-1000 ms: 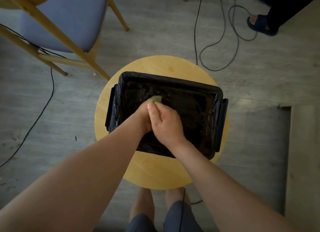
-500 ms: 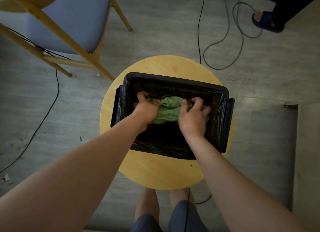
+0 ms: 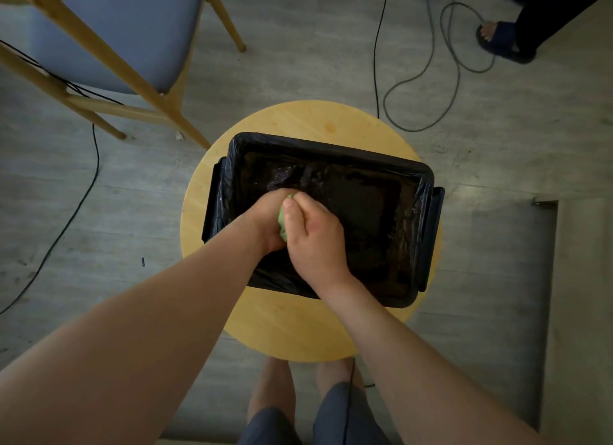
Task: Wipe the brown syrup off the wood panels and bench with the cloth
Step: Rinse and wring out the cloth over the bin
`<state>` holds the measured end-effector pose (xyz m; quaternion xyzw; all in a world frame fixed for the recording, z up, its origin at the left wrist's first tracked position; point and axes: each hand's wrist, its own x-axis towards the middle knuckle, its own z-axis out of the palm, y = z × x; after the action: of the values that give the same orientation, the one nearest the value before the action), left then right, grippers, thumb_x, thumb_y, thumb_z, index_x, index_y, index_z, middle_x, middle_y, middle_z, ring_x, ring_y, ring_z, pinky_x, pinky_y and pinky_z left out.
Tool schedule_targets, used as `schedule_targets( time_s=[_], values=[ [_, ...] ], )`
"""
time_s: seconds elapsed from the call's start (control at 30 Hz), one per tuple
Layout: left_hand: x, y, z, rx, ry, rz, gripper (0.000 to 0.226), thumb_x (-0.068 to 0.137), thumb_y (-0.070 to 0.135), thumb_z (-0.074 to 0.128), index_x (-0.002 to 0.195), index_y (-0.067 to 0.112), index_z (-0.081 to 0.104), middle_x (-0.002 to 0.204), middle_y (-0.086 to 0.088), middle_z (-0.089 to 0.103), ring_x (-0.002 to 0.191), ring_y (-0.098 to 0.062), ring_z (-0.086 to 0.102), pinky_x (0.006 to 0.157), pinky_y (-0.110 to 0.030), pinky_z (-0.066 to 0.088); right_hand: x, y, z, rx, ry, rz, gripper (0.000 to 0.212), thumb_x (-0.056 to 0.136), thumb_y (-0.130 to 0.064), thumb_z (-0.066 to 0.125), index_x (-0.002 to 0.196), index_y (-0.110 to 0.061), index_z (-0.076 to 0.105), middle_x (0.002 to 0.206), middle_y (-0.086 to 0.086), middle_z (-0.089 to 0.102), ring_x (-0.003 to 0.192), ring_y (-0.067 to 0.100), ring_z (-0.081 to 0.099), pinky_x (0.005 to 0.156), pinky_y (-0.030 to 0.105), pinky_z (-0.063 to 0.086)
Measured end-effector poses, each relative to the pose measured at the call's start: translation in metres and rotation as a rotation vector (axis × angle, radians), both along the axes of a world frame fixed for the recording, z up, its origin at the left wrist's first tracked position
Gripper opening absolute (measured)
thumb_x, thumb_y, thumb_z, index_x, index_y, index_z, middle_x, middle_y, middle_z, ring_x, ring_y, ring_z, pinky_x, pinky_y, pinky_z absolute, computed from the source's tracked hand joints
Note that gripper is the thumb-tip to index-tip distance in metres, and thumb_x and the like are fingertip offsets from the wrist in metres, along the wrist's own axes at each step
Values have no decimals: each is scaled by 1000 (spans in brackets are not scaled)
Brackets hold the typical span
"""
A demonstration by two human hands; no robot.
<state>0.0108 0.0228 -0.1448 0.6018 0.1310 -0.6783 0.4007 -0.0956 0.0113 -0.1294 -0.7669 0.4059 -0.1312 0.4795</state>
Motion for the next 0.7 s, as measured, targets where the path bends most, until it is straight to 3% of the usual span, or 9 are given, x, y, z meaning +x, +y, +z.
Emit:
schedule_targets(
  time_s=[0.07, 0.17, 0.23, 0.3, 0.4, 0.5, 0.6, 0.7],
  values=[
    [-3, 6, 13, -35, -103, -113, 38, 110, 10, 33, 83, 6, 61, 62, 0, 60, 62, -13, 59, 58, -20, 48, 0, -3, -11, -146, 44, 9, 38, 105, -33, 35, 80, -13, 54, 73, -3, 55, 66, 13, 53, 57, 35, 46],
    [-5, -1, 18, 11, -135, -51, 41, 105, 11, 42, 70, 11, 64, 68, -7, 62, 59, -18, 63, 56, -28, 52, -5, -18, -30, -275, 224, -12, 46, 107, -40, 25, 93, -12, 58, 82, 5, 61, 68, 23, 60, 53, 40, 48],
    [-5, 3, 16, -4, -101, -39, 32, 104, 10, 44, 88, 5, 72, 88, -16, 72, 78, -26, 73, 71, -37, 61, -14, -36, -43, -267, 370, -75, 45, 109, -42, 25, 101, -11, 57, 86, 9, 64, 72, 31, 64, 53, 37, 41],
    [-2, 7, 11, 8, -123, -110, 28, 107, 21, 45, 111, 10, 71, 111, -16, 76, 102, -32, 74, 84, -43, 59, -24, -54, -50, -175, 443, -201, 36, 111, -42, 34, 115, -11, 53, 98, 14, 67, 80, 36, 67, 57, 33, 38],
    [6, 11, 7, 162, -196, -101, 38, 107, 49, 44, 126, 20, 61, 121, -8, 72, 109, -33, 69, 86, -47, 55, -32, -61, -45, 147, 470, -427, 50, 106, -53, 45, 137, -15, 38, 131, 17, 52, 88, 32, 58, 66, 34, 40],
    [1, 8, 0, 236, -208, -61, 54, 104, 62, 39, 136, 21, 55, 128, -8, 65, 115, -32, 63, 92, -52, 56, -22, -50, -45, 369, 566, -442, 61, 106, -58, 39, 149, -16, 31, 145, 20, 39, 112, 40, 57, 80, 38, 48],
    [-7, 4, -10, 194, -136, 6, 64, 102, 66, 41, 144, 19, 55, 132, -12, 67, 114, -32, 65, 92, -47, 57, -7, -33, -42, 552, 456, -347, 60, 107, -58, 30, 151, -18, 36, 139, 14, 56, 119, 37, 60, 101, 47, 52],
    [-12, 4, -5, 103, -21, 57, 56, 100, 62, 52, 128, 16, 65, 116, -14, 74, 108, -33, 69, 91, -46, 57, -2, -16, -26, 515, 263, -209, 46, 107, -55, 35, 125, -24, 63, 110, -1, 71, 101, 18, 68, 94, 46, 57]
  ],
)
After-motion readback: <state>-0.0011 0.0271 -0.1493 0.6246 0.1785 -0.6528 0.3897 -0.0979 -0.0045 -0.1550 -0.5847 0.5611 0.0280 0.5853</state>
